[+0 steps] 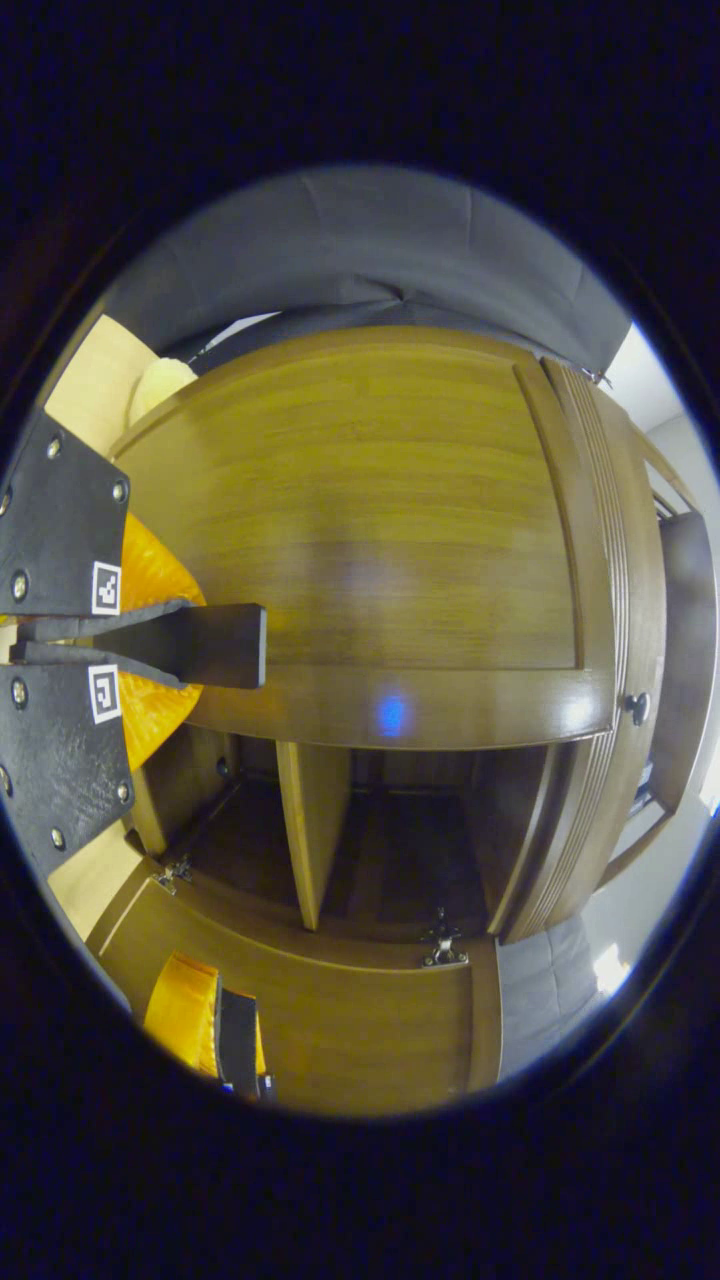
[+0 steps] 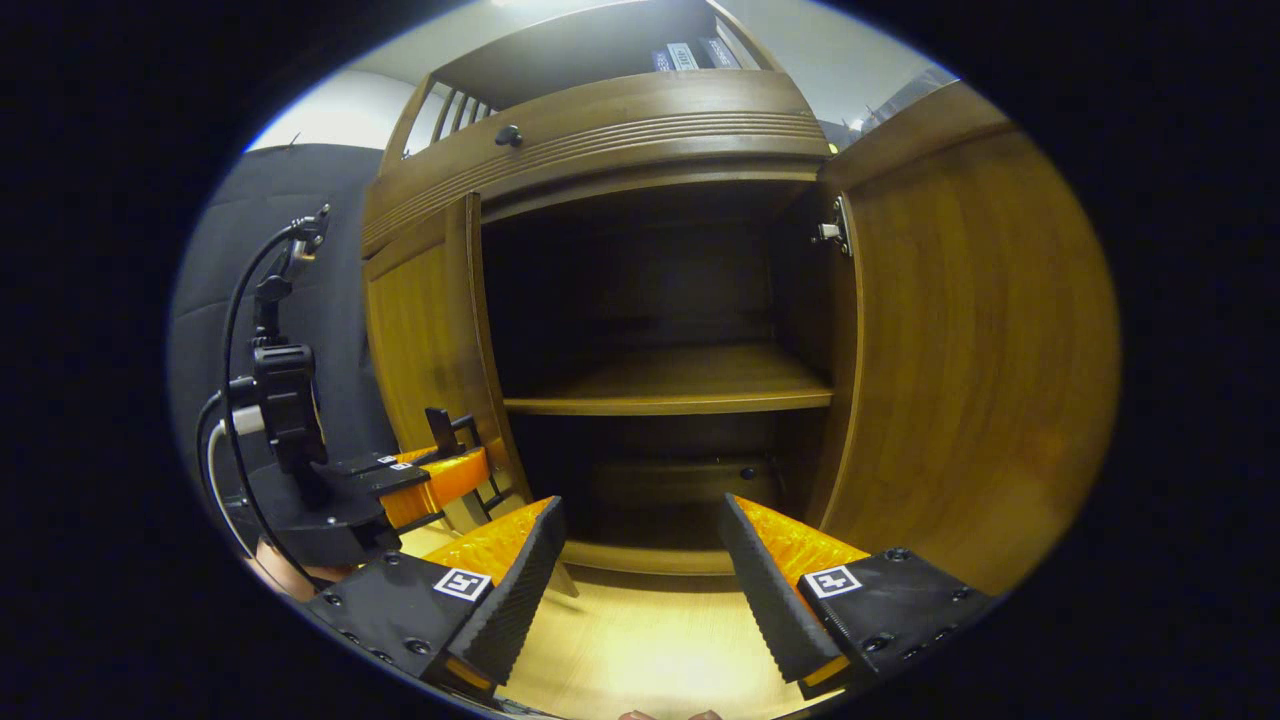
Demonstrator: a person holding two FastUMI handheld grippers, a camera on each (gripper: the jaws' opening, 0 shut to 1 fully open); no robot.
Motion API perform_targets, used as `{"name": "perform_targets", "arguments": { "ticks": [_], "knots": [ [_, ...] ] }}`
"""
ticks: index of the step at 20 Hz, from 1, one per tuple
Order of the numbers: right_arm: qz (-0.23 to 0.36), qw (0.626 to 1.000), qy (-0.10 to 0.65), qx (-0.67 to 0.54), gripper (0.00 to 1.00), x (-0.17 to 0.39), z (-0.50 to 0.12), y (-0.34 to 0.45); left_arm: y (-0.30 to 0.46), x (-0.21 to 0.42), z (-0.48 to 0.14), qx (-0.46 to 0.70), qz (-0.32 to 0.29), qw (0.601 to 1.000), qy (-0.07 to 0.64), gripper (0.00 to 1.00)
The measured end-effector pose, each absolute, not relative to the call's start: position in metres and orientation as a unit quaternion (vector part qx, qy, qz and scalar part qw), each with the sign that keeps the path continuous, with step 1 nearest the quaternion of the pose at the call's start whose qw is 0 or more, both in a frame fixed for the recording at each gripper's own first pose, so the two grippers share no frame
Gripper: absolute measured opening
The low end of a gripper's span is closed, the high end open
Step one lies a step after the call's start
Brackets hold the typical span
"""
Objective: Open the right door of the double-door shoe cabinet with the right hand, and open the left door with the left hand.
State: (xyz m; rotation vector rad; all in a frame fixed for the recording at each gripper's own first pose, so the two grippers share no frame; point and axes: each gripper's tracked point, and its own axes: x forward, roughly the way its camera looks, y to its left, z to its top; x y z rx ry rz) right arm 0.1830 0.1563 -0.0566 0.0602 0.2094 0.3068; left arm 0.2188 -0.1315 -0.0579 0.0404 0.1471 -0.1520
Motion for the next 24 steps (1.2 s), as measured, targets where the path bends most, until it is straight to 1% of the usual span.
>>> {"name": "perform_targets", "arguments": {
  "ticks": [13,24],
  "knots": [
    [0.120,0.986,0.108,0.029,0.93,0.163,-0.061,0.157,-0.076,0.139,-0.056,0.025,-0.083,0.994,0.059,0.04],
    [0.101,0.988,0.112,0.043,0.93,0.149,-0.068,0.158,-0.024,0.094,-0.052,0.027,-0.071,0.996,0.044,0.03]
  ]
}}
